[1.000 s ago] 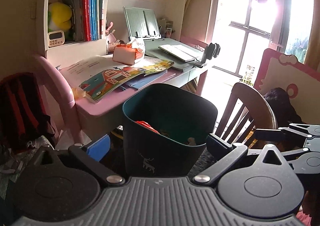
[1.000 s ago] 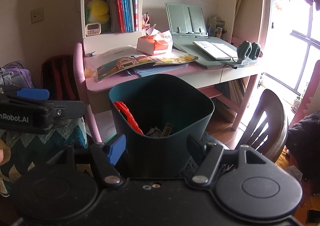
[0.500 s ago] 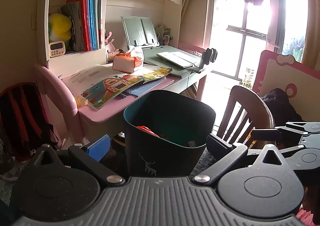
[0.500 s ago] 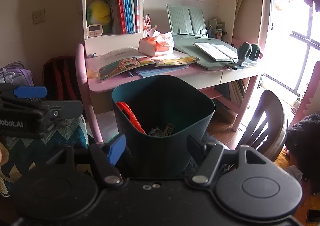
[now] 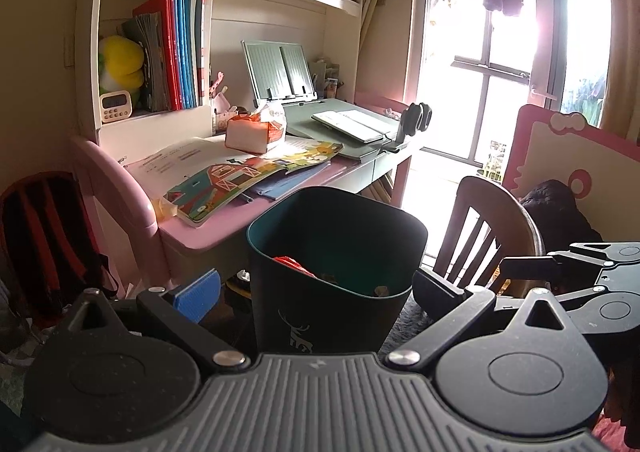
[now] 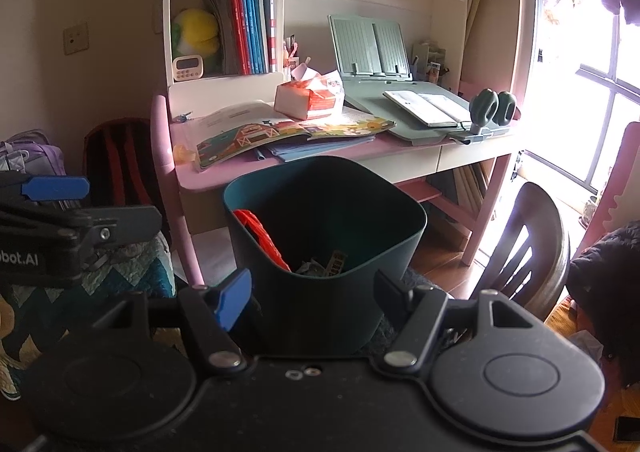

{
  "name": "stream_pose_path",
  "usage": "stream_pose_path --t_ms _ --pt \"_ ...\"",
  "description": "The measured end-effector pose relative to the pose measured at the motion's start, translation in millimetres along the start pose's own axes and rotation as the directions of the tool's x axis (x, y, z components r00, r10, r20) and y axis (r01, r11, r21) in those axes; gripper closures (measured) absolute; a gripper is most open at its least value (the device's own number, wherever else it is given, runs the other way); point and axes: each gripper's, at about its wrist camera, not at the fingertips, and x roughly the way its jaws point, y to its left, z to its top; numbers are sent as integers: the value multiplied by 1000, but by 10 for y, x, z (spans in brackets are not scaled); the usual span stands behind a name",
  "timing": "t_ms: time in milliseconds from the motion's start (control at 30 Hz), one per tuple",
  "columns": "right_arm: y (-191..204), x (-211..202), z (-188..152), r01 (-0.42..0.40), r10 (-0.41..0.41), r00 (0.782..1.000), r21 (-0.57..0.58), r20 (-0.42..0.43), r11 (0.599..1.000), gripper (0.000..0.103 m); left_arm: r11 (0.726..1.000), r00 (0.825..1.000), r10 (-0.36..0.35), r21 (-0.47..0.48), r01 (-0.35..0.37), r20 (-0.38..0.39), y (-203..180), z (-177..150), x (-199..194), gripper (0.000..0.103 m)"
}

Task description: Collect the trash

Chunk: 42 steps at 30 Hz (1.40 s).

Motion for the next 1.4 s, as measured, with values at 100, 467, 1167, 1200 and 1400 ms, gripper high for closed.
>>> stream_pose_path --t_ms 100,467,1167,1200,1400 --pt "-17 -12 4 -6 6 1000 3 4 1000 35 1000 1000 3 -1 -3 10 2 -11 -22 0" --pt "23 -60 -22 -8 8 1000 -14 10 1000 35 997 998 52 51 -54 26 -97 -99 -44 0" --pt "-4 -196 -42 -18 18 998 9 53 1000 35 997 997 72 26 -72 2 -54 -163 -25 0" --pt "-2 -209 -44 -17 17 998 9 60 1000 35 997 998 70 25 -70 2 -53 -169 -30 0" --pt "48 -253 -80 -15 15 997 -5 72 1000 35 999 999 49 9 -49 6 -24 -206 -85 0"
